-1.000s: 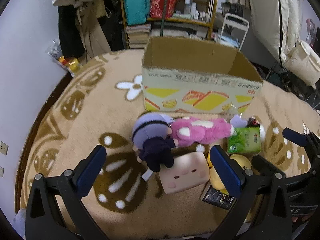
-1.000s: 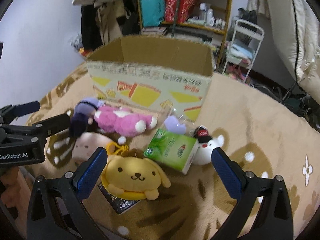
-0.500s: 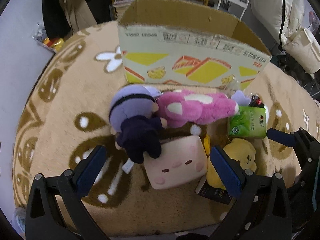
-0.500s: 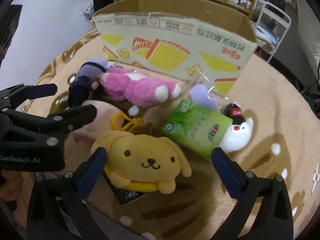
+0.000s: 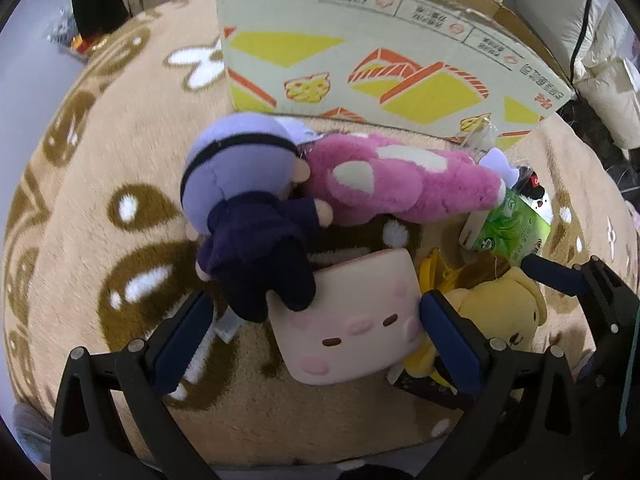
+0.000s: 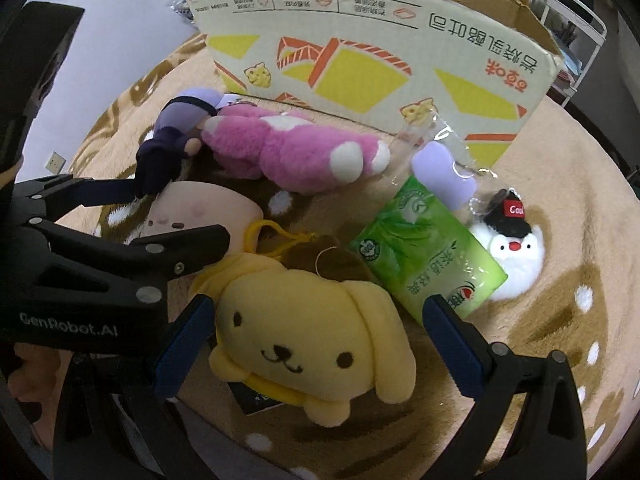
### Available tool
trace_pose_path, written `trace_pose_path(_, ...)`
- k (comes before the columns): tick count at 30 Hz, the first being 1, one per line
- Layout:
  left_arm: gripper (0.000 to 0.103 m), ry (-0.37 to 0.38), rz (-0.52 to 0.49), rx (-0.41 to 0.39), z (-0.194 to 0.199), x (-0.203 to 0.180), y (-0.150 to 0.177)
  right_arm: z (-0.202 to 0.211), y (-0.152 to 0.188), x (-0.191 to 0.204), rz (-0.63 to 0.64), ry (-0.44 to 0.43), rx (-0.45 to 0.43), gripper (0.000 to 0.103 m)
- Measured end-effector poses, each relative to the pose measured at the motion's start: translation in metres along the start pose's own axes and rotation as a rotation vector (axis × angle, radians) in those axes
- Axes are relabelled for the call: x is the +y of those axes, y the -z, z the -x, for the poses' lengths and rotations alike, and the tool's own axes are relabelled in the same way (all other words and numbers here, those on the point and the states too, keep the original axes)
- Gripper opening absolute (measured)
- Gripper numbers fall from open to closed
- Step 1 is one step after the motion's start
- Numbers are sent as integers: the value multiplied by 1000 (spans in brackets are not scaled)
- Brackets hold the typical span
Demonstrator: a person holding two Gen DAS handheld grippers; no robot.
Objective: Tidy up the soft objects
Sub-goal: 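Lower left tool onto pink-white marshmallow plush while right tool lowers onto yellow dog plush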
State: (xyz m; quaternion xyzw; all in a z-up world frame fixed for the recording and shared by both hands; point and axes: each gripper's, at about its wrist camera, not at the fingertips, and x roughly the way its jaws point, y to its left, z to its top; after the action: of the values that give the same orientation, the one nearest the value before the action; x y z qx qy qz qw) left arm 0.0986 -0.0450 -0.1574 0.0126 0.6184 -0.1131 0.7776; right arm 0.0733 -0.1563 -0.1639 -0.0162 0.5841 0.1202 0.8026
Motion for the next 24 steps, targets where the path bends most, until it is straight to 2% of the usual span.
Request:
trace_pose_path(3,93,30,16,17,-2,1,2,-3,-1,3,0,-16,7,102)
trace_pose_path(8,87,62,39,36,-6,5,4,-5,-1,5,-4,-50,22,92)
trace_pose_path(10,87,70,50,43,-11,7,5,-3,4,-1,-13,-62,27,91)
trace_pose_path(13,80,104,67,58,-16,9,6,-4,5,-3,-29,-88,32,85)
trace_pose_path(21,76,153,109,94,-33,12,14,-2,6,-5,-43,-91,34,82)
trace_pose_path(24,69,172,117,102,-45,18,18,2,7,-8,-45,-84,32,81)
